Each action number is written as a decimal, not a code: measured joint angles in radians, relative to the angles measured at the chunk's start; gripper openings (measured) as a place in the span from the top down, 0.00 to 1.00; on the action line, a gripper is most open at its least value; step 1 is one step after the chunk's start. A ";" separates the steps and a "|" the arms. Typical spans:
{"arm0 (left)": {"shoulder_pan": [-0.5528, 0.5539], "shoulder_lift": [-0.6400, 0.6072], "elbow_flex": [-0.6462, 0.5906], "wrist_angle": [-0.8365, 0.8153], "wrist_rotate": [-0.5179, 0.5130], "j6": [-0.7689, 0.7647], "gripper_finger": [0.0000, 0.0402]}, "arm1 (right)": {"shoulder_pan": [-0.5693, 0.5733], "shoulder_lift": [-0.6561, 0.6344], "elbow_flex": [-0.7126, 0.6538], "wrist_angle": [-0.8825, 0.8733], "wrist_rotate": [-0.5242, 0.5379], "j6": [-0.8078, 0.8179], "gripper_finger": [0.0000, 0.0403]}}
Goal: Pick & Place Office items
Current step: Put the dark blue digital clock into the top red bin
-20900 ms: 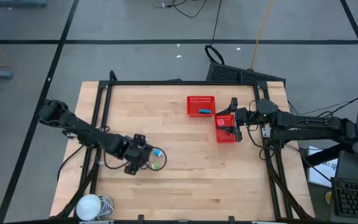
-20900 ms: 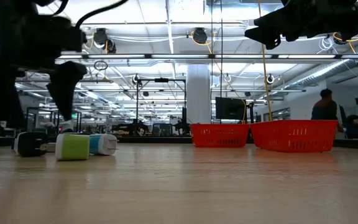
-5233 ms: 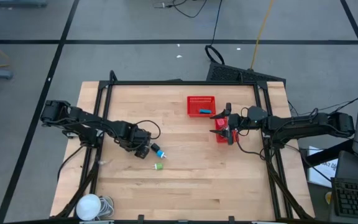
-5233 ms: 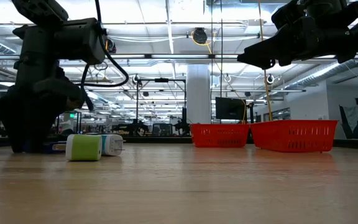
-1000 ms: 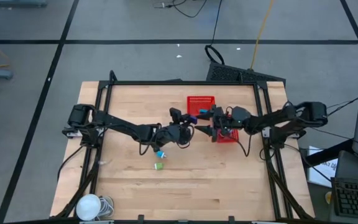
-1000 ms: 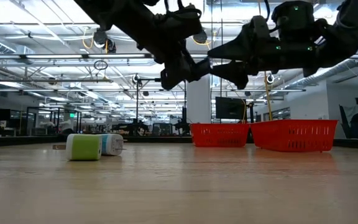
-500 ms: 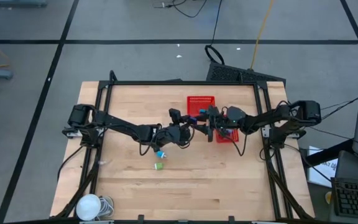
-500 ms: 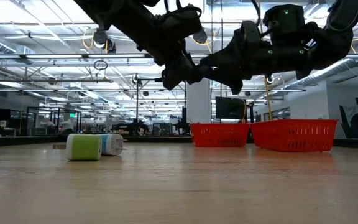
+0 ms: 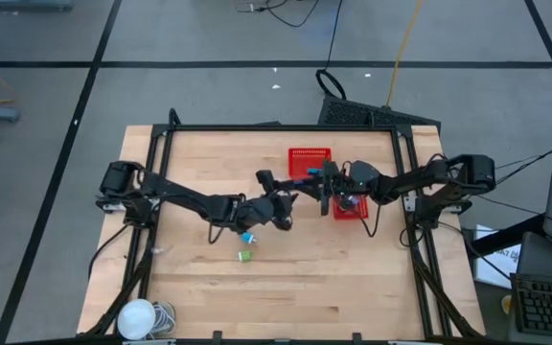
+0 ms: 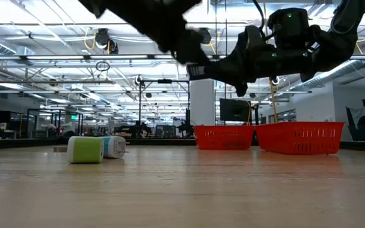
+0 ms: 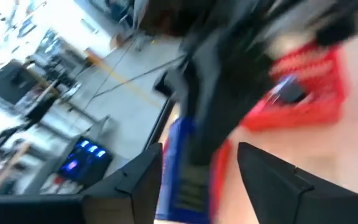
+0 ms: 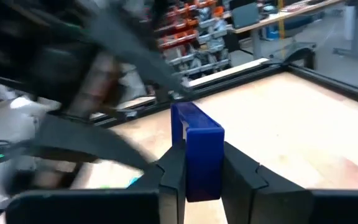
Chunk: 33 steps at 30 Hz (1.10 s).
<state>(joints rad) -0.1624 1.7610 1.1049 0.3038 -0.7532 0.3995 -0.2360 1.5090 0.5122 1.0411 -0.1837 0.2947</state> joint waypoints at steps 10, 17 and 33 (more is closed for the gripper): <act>0.012 -0.262 -0.085 -0.117 0.420 -0.080 0.41 | -0.087 -0.115 0.000 -0.138 -0.008 -0.075 0.87; 0.078 -0.464 -0.390 0.074 0.445 -0.216 0.44 | -0.187 -0.234 0.000 -0.334 -0.031 -0.197 0.87; 0.105 -0.552 -0.809 0.700 0.434 -0.441 0.43 | -0.411 -0.043 -0.001 -0.386 -0.187 -0.340 0.87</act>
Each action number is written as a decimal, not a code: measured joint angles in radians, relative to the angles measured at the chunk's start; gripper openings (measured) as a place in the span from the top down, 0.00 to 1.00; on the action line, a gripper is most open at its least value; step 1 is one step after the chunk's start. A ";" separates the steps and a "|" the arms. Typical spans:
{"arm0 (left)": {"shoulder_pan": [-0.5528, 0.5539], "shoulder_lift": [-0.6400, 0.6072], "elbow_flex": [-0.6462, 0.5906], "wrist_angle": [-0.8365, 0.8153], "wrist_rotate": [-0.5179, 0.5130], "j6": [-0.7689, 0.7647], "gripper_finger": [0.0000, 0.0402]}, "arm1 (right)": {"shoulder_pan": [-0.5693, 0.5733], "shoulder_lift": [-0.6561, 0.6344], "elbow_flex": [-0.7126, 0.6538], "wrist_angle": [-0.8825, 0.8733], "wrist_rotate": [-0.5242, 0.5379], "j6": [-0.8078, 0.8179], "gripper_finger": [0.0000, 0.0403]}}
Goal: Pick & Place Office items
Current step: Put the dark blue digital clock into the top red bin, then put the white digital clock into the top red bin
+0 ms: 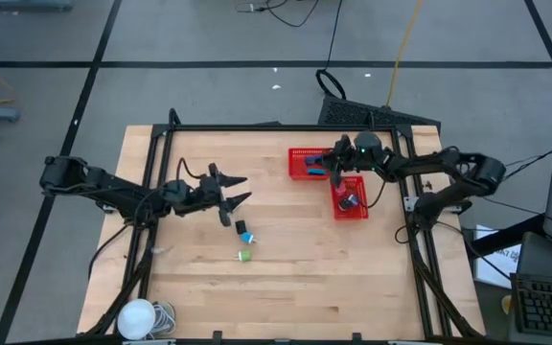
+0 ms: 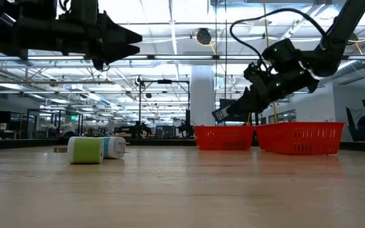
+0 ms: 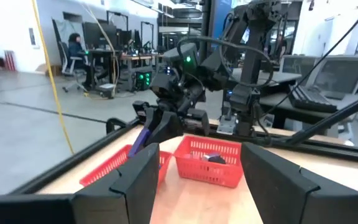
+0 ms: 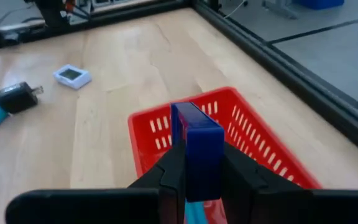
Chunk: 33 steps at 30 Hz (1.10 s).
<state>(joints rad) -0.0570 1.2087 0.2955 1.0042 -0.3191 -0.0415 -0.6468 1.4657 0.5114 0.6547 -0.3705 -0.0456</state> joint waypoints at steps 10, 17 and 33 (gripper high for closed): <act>0.000 0.000 0.000 -0.005 0.005 -0.152 0.44 | 0.001 0.076 0.000 0.080 0.086 0.007 0.81; 0.000 0.000 0.000 -0.005 0.005 -0.230 0.48 | 0.007 0.076 0.000 0.081 0.108 -0.003 0.82; 0.000 0.001 0.000 -0.005 0.004 -0.224 0.47 | 0.023 0.076 0.000 0.120 0.110 0.007 0.57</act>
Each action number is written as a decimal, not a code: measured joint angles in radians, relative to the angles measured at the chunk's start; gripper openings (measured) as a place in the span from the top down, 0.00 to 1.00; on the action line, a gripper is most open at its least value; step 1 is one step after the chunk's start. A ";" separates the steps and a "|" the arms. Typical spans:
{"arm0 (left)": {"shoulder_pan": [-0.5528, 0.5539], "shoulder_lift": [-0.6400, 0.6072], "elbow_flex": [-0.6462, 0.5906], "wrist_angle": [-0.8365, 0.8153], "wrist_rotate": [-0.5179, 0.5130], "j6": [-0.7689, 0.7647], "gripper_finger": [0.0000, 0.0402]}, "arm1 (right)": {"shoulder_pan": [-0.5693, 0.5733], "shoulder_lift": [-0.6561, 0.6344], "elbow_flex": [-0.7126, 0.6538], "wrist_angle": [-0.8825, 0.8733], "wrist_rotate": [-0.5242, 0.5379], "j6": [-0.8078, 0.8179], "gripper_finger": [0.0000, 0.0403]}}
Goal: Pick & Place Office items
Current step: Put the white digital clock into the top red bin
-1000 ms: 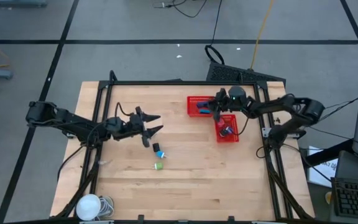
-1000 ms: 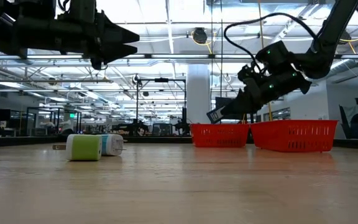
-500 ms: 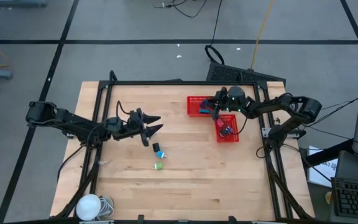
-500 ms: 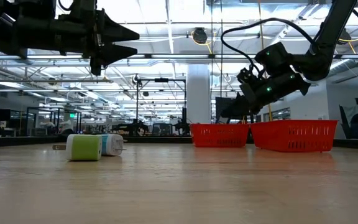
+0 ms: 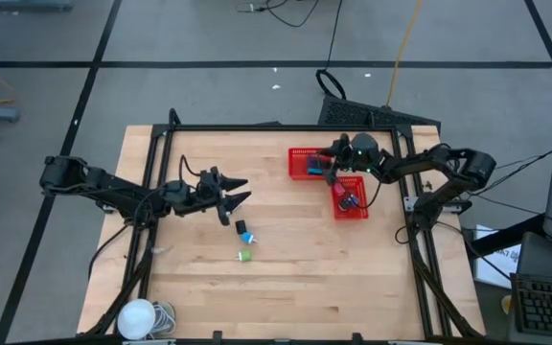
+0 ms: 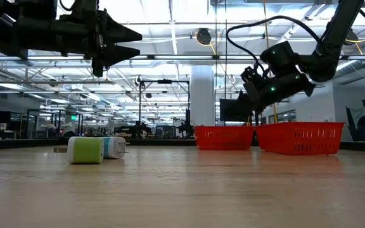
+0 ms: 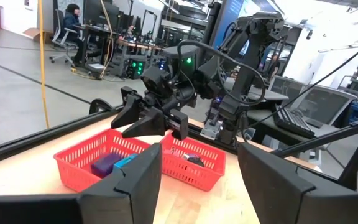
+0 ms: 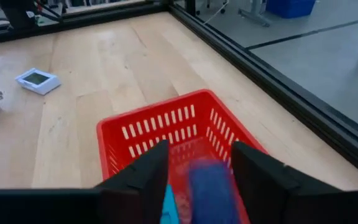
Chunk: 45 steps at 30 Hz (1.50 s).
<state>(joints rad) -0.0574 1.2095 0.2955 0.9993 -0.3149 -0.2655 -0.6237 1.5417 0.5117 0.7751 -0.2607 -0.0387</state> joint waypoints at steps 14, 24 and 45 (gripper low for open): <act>-0.032 0.000 0.042 -0.194 -0.006 -0.040 0.46 | 0.082 0.000 0.000 0.268 -0.330 0.194 0.46; -0.077 0.000 0.310 -1.232 -0.090 -0.368 0.54 | 0.138 -0.001 0.000 0.343 -0.373 0.224 0.45; -0.077 0.229 0.288 -1.317 -0.074 -0.526 0.55 | 0.141 -0.001 0.000 0.311 -0.373 0.183 0.46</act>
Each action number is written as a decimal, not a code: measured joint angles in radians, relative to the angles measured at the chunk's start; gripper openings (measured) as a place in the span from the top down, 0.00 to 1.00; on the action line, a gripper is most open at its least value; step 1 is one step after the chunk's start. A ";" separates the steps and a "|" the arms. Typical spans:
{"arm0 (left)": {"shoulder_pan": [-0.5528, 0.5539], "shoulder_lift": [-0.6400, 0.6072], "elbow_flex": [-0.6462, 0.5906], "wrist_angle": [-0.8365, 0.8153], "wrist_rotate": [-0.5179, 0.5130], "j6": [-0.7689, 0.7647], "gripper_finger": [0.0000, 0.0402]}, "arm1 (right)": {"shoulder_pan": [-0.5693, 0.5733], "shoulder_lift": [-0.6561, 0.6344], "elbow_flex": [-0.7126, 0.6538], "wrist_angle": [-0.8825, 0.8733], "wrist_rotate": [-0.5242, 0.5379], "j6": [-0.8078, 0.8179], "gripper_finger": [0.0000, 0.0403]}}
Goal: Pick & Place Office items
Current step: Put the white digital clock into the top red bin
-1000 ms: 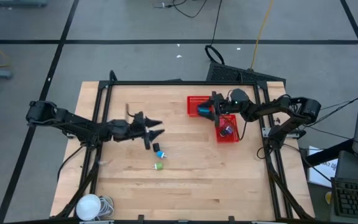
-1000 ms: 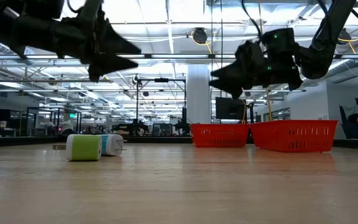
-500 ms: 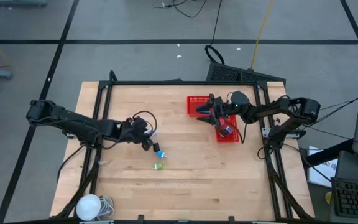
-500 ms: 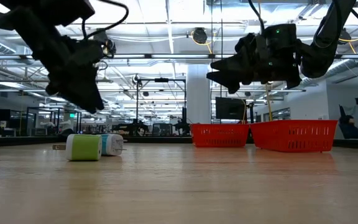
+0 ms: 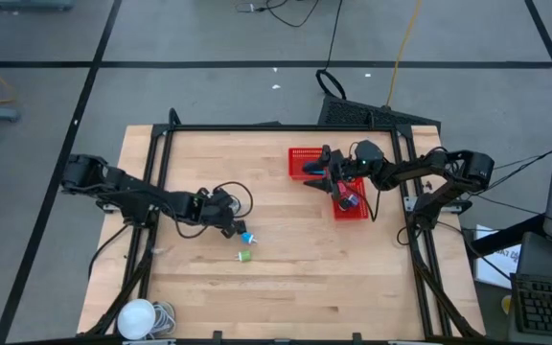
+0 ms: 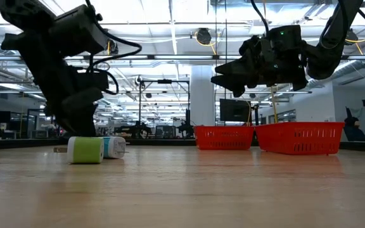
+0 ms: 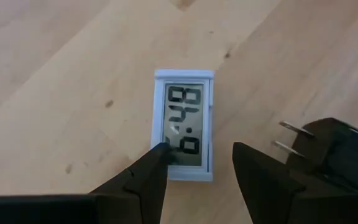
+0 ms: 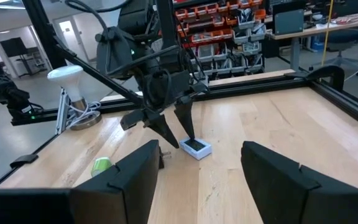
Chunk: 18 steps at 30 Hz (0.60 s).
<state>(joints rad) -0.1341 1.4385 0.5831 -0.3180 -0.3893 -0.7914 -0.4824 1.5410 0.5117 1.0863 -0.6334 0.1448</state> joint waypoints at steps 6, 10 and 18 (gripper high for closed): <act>0.000 0.036 0.002 0.015 -0.037 0.000 0.55 | 0.000 0.000 0.000 -0.005 0.000 0.000 0.46; 0.001 0.040 0.001 0.039 -0.058 -0.005 0.55 | 0.000 0.000 0.000 -0.007 0.000 0.001 0.46; 0.001 0.040 0.001 0.037 -0.048 -0.128 0.54 | 0.000 0.000 0.000 -0.007 0.000 0.026 0.46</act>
<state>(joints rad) -0.1333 1.4784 0.5838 -0.2806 -0.4369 -0.9191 -0.4824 1.5410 0.5117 1.0791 -0.6338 0.1707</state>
